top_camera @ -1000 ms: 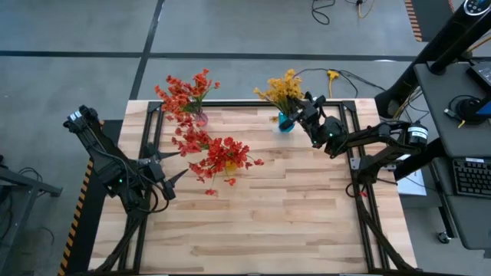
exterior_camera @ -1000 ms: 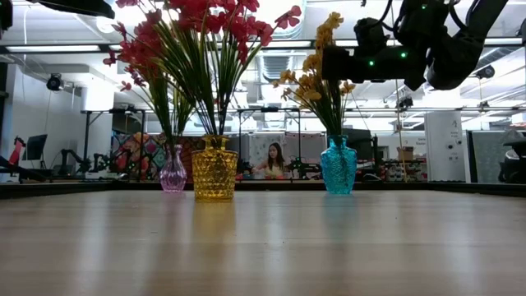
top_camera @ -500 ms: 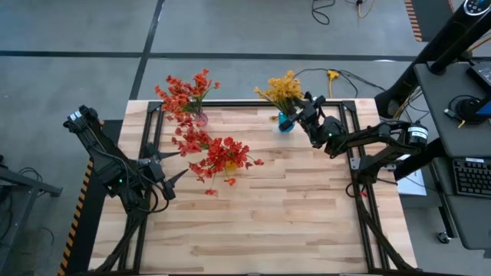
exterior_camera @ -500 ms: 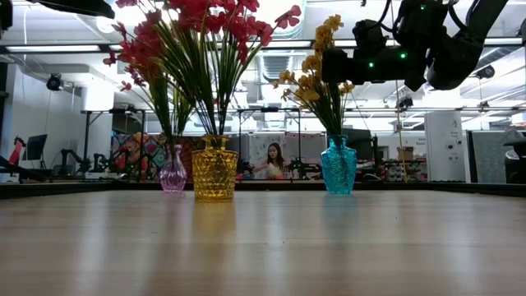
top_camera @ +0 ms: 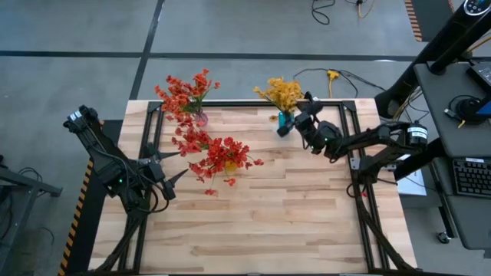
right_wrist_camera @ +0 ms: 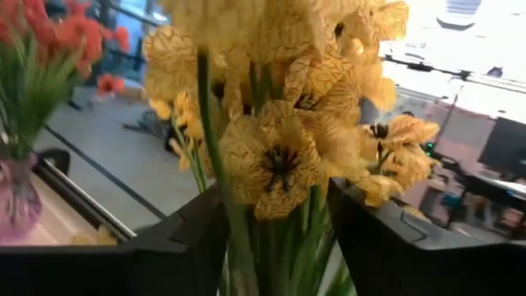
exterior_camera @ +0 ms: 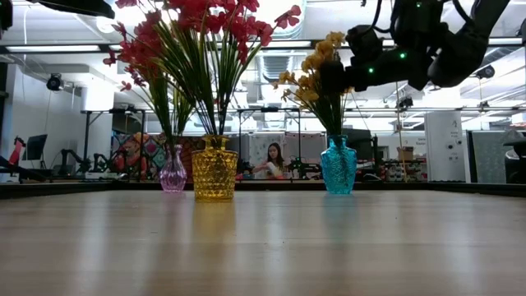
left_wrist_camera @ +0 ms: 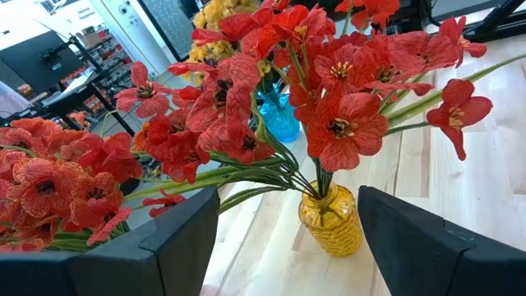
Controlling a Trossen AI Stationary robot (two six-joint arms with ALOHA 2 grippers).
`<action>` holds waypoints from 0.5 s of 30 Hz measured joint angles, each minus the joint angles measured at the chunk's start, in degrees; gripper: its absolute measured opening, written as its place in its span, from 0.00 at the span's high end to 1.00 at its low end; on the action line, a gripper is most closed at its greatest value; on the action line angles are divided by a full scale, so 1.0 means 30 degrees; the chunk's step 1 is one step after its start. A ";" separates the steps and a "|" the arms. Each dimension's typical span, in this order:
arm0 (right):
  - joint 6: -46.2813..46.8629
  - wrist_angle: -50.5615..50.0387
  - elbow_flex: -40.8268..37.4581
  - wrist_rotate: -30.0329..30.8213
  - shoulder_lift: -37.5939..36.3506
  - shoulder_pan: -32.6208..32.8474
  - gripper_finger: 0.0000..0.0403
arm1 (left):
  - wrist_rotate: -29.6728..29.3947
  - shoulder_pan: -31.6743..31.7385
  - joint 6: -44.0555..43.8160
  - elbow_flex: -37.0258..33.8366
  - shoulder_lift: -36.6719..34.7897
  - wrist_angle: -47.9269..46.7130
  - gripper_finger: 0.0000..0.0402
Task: Sort flowers into vase by color
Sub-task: Put the yellow flower into the blue vase
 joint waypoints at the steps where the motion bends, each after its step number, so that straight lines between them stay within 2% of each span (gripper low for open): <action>1: -0.0181 -0.0132 0.0000 0.0430 0.0000 0.0204 0.51 | 0.0000 0.0000 0.0000 0.0000 -0.0004 0.0000 0.32; 8: -0.1493 -0.0455 0.0000 0.3035 0.0000 0.1520 0.44 | 0.0007 0.0000 0.0000 0.0000 -0.0002 0.0005 0.32; 15: -0.2053 -0.0469 0.0000 0.3800 -0.0149 0.1937 0.40 | 0.0007 0.0000 -0.0007 0.0000 -0.0002 0.0015 0.32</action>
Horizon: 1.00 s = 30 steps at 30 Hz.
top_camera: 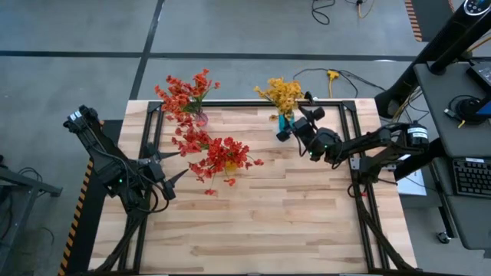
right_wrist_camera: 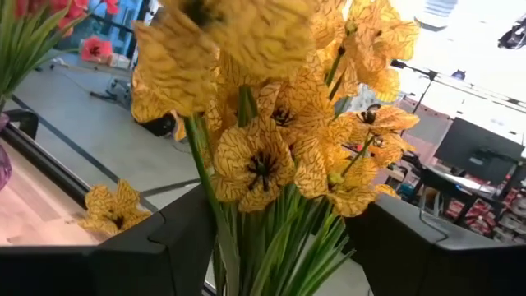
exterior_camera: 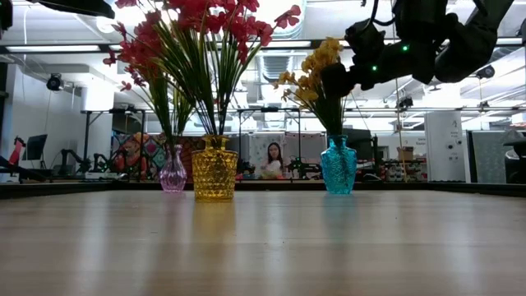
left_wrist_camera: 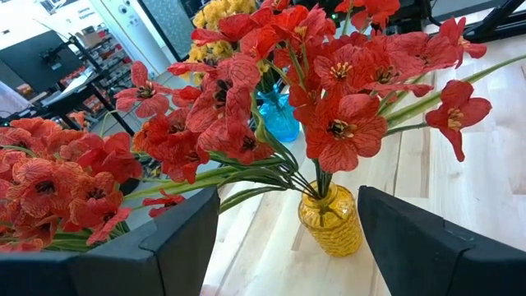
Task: Sort flowers into vase by color
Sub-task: Put the yellow flower into the blue vase
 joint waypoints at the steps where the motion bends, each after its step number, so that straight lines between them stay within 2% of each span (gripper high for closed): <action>1: 0.0000 -0.0033 0.0000 0.0026 -0.0072 0.0000 0.39 | 0.0005 0.0000 0.0000 0.0000 0.0002 0.0005 0.32; 12: -0.0036 -0.0054 0.0000 0.0115 -0.0434 0.0051 0.37 | 0.0007 0.0000 0.0000 0.0000 0.0002 0.0018 0.32; 16: -0.0516 -0.0083 0.0000 0.1168 -0.0554 0.0649 0.37 | 0.0497 0.0000 -0.0007 0.0000 0.0002 0.0468 0.32; 23: -0.2276 -0.0073 0.0000 0.3513 -0.1638 0.2605 0.35 | 0.3819 -0.0038 -0.0067 0.1266 0.0326 0.1402 0.32; 30: -0.3421 -0.0214 0.0000 0.5510 -0.2762 0.4457 0.35 | 0.4340 -0.0833 0.0050 0.2907 0.2101 0.1843 0.32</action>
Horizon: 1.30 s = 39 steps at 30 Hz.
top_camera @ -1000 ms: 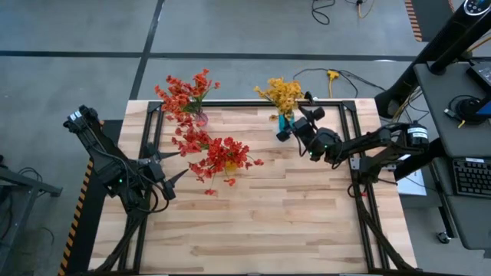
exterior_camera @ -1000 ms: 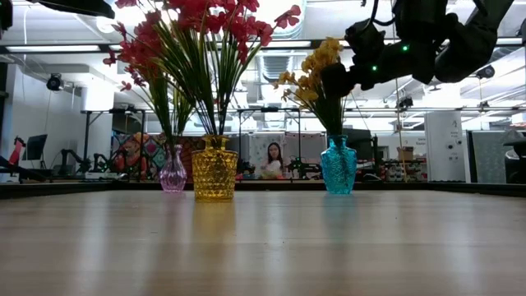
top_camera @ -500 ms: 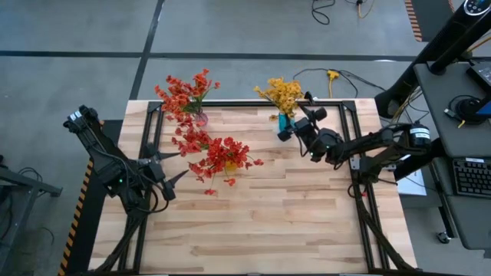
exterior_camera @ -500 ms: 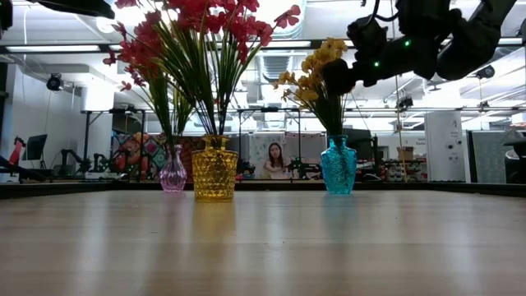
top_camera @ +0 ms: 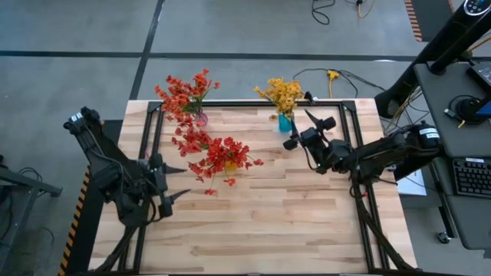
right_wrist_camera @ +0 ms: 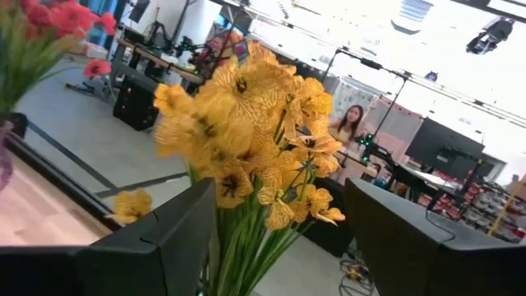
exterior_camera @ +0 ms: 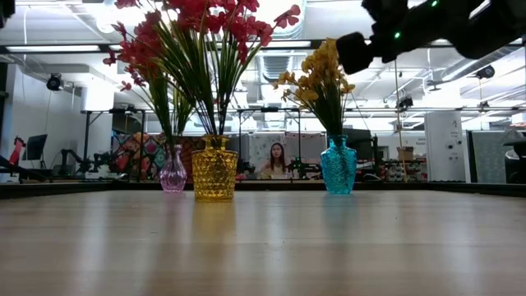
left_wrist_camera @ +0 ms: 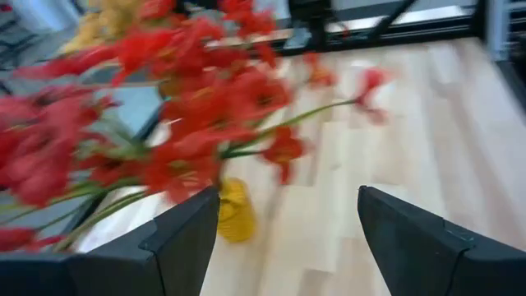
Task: Sort flowers into vase by color
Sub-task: Put the yellow flower into the blue vase, then return to Home Position
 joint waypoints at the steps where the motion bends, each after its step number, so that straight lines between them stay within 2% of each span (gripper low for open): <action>1: -0.0021 -0.0176 0.0000 0.0242 -0.0169 0.0282 0.35 | 0.0199 -0.0197 0.0007 0.0388 0.0334 -0.0006 0.32; 8: 0.1237 -0.1530 0.0000 0.0655 -0.1278 0.2285 0.35 | 0.0504 -0.1543 -0.0298 0.4467 0.2615 -0.3010 0.32; 11: 0.2777 -0.2845 0.0000 -0.0023 -0.1809 0.3497 0.36 | -0.0705 -0.2301 -0.0233 0.5380 0.3273 -0.2928 0.32; 14: 0.5226 -0.5001 0.0000 -0.2148 -0.2410 0.4494 0.38 | -0.3024 -0.3045 0.1527 0.5218 0.4061 -0.0158 0.32; 16: 0.7014 -0.6231 0.0000 -0.3346 -0.2866 0.4816 0.39 | -0.3634 -0.3108 0.5091 0.5010 0.4767 0.3996 0.32; 18: 0.8408 -0.7220 0.0000 -0.3987 -0.3362 0.4948 0.40 | -0.1847 -0.2809 1.0360 0.4874 0.5560 0.9302 0.32; 19: 0.8819 -0.7559 0.0000 -0.4181 -0.3558 0.4989 0.41 | -0.0017 -0.2612 1.3079 0.4846 0.5964 1.1798 0.32; 21: 0.9210 -0.8006 0.0000 -0.4221 -0.3834 0.5051 0.41 | 0.3279 -0.2506 1.6763 0.4772 0.6586 1.4691 0.32; 22: 0.9533 -0.8023 0.0000 -0.4214 -0.3929 0.5051 0.42 | 0.4269 -0.2509 1.7520 0.4750 0.6765 1.5079 0.32; 26: 1.0913 -0.8303 0.0000 -0.4210 -0.4242 0.5144 0.42 | 0.6182 -0.2097 1.7534 0.4253 0.7038 1.6468 0.32; 28: 1.1784 -0.9007 0.0000 -0.4346 -0.4353 0.5324 0.41 | 0.9721 -0.0890 1.7647 0.3827 0.7588 1.7946 0.32; 31: 1.1986 -1.0160 0.0000 -0.6090 -0.4557 0.5393 0.40 | 1.5779 0.1262 1.8168 0.3541 0.8825 1.8935 0.32; 32: 1.2234 -1.0301 0.0000 -0.6706 -0.4610 0.5393 0.40 | 1.6619 0.1905 1.8168 0.3540 0.9198 1.8935 0.32; 36: 1.2922 -1.1504 0.0000 -0.6850 -0.4858 0.5408 0.39 | 1.7250 0.4444 1.7794 0.3424 1.0197 1.8943 0.32; 39: 1.3125 -1.2642 0.0000 -0.6699 -0.5195 0.5408 0.40 | 1.9320 0.5787 1.7692 0.3176 1.0418 1.8885 0.33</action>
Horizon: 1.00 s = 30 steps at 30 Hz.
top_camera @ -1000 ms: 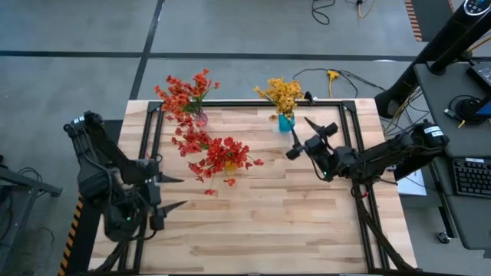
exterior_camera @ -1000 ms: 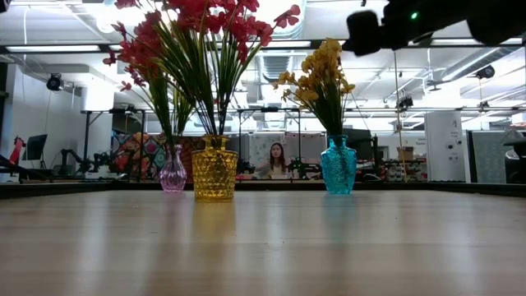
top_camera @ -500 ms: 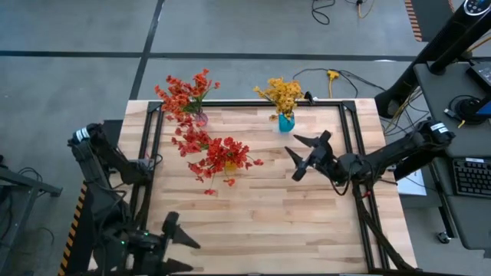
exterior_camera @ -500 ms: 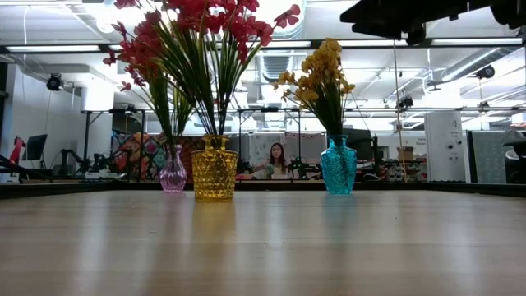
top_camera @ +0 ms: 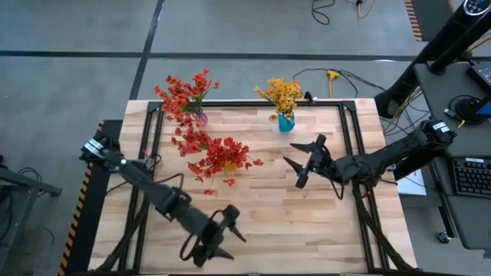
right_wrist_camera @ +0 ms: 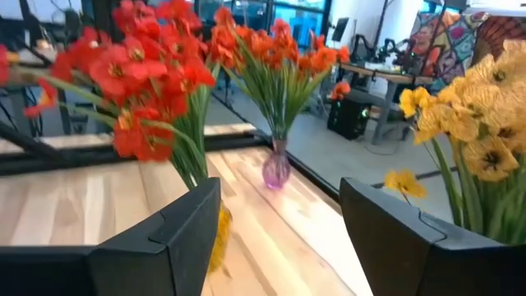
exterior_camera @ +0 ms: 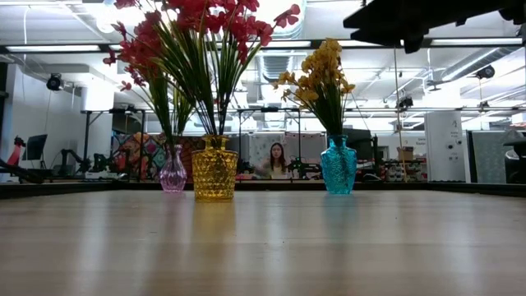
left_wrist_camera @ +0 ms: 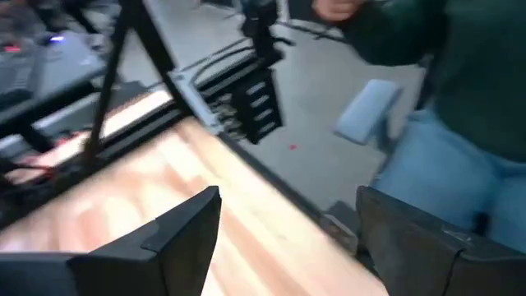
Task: Sort flowers into vase by color
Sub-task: Return to Home Position
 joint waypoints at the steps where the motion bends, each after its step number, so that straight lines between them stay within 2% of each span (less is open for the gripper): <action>1: 0.0099 -0.0455 0.0000 0.0000 -0.0182 0.0000 0.40 | 0.0558 0.0180 -0.0046 -0.0086 -0.0055 -0.0022 0.34; 4: 0.0469 -0.1605 0.0000 0.0000 -0.0706 0.0000 0.40 | 0.2038 0.0221 -0.1034 -0.0303 -0.0669 -0.1907 0.38; 7: 0.0998 -0.2567 0.0000 0.0005 -0.1227 -0.0004 0.40 | 0.2955 -0.0289 -0.3991 -0.0335 -0.1357 -0.4551 0.42; 12: 0.1341 -0.3460 0.0000 -0.0030 -0.1832 0.0000 0.40 | 0.2761 -0.2653 -1.0818 -0.0657 -0.2206 -0.9344 0.49; 14: 0.1417 -0.3473 0.0000 -0.0244 -0.1856 0.0000 0.40 | 0.1204 -0.3711 -1.2083 -0.1470 -0.2695 -0.9280 0.52; 17: 0.1446 -0.3490 0.0000 -0.0639 -0.1849 0.0000 0.40 | -0.1803 -0.4754 -1.2809 -0.3710 -0.3846 -0.6233 0.58; 19: 0.1573 -0.3477 0.0000 -0.0648 -0.1766 0.0000 0.39 | -0.2690 -0.5060 -1.2518 -0.5755 -0.4681 -0.3100 0.62; 23: 0.1582 -0.3476 0.0000 -0.0650 -0.1737 0.0000 0.40 | -0.2734 -0.4541 -1.1722 -1.0186 -0.6061 0.2901 0.73; 28: 0.1482 -0.3484 0.0000 -0.0737 -0.1737 0.0000 0.39 | -0.0797 -0.2908 -1.1062 -1.4681 -0.6576 0.9271 0.87; 30: 0.1138 -0.3345 -0.0007 -0.1502 -0.1751 -0.0015 0.39 | -0.0267 -0.2279 -1.0412 -1.6068 -0.6750 1.1394 0.93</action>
